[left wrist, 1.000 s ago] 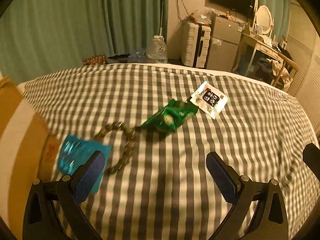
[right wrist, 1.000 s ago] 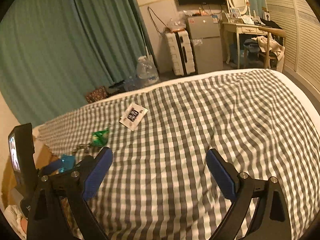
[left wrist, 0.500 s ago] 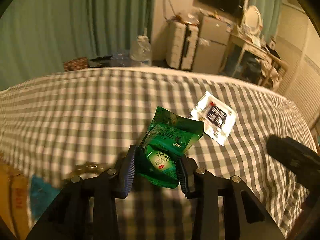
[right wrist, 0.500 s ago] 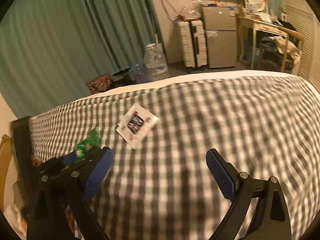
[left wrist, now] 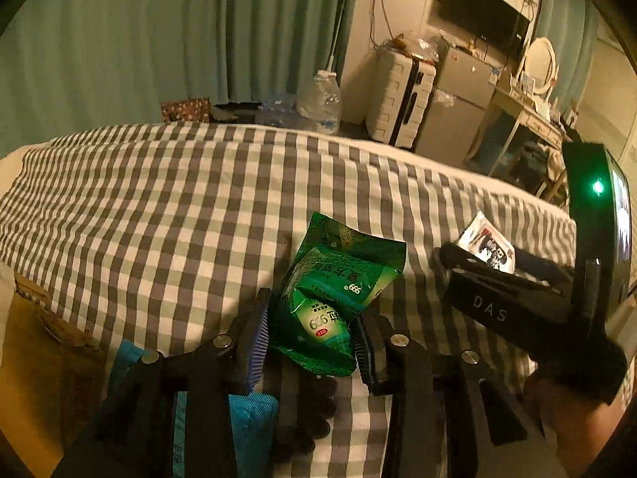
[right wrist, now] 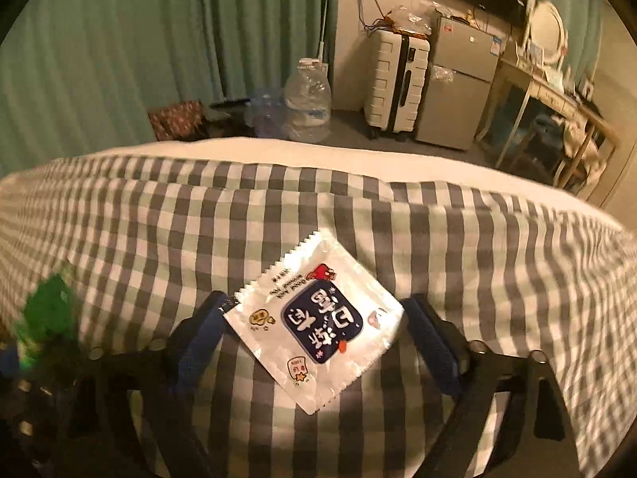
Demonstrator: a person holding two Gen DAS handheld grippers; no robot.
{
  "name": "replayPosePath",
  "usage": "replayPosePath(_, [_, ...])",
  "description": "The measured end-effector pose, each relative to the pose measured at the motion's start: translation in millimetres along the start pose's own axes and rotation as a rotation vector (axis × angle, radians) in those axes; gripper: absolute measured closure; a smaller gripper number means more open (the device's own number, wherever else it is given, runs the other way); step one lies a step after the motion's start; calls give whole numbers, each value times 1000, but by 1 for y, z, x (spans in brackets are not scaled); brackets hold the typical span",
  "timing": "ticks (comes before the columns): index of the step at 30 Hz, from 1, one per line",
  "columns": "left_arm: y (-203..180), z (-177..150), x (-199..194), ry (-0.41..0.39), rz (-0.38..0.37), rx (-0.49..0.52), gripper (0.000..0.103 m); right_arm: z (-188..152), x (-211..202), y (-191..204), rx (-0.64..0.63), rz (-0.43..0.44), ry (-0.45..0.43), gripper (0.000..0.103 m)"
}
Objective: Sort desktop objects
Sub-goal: 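Drop green packet into box with left gripper while right gripper drops sachet there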
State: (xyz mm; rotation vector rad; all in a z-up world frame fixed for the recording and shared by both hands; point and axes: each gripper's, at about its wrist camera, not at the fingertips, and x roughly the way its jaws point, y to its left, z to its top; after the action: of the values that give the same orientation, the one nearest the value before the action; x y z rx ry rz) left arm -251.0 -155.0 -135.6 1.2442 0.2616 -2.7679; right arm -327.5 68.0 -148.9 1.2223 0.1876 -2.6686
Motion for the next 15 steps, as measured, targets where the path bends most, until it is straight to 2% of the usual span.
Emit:
replayPosePath(1, [0, 0, -1, -3, -5, 3, 65, -1, -4, -3, 13, 12, -13, 54])
replayPosePath(5, [-6, -1, -7, -20, -37, 15, 65, -9, -17, -22, 64, 87, 0, 81])
replayPosePath(7, [-12, -2, -15, -36, -39, 31, 65, -17, -31, -34, 93, 96, 8, 84])
replayPosePath(9, [-18, -1, -24, -37, -54, 34, 65, -29, -48, -45, 104, 78, 1, 96])
replayPosePath(11, [-26, -3, -40, -46, -71, 38, 65, -41, -64, -58, 107, 63, 7, 97])
replayPosePath(15, [-42, -15, -86, -70, -117, 65, 65, -74, -94, -84, 171, 84, 29, 98])
